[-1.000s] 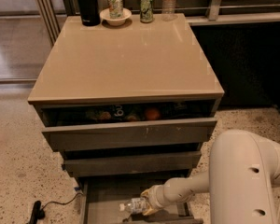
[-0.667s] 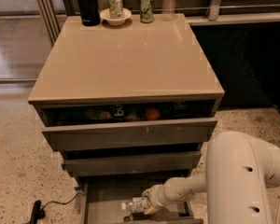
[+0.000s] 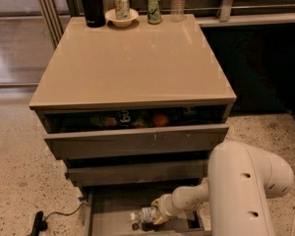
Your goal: Place blue plastic bottle into bottom drawer
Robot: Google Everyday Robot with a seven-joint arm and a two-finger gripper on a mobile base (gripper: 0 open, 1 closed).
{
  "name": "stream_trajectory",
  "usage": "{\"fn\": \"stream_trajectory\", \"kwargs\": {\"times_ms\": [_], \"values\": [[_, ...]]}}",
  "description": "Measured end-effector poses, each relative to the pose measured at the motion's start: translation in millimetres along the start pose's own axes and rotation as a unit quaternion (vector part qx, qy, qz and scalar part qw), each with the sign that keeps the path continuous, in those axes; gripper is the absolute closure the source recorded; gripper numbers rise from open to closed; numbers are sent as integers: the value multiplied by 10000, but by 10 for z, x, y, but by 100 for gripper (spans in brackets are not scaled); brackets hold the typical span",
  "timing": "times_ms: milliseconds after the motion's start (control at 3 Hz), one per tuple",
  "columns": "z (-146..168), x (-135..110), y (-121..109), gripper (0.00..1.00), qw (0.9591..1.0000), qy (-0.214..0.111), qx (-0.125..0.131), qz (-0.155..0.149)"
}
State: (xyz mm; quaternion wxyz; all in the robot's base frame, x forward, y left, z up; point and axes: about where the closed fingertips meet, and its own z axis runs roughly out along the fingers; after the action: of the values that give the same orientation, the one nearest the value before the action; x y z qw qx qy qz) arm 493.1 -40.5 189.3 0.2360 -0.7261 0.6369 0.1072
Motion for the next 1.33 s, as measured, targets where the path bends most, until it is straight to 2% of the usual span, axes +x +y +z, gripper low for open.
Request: {"fn": "stream_trajectory", "kwargs": {"times_ms": [1000,1333], "values": [[292,118,-18,100,9999,126,-61,-62],[476,140,-68,100,9996,283,-27,-86]]}}
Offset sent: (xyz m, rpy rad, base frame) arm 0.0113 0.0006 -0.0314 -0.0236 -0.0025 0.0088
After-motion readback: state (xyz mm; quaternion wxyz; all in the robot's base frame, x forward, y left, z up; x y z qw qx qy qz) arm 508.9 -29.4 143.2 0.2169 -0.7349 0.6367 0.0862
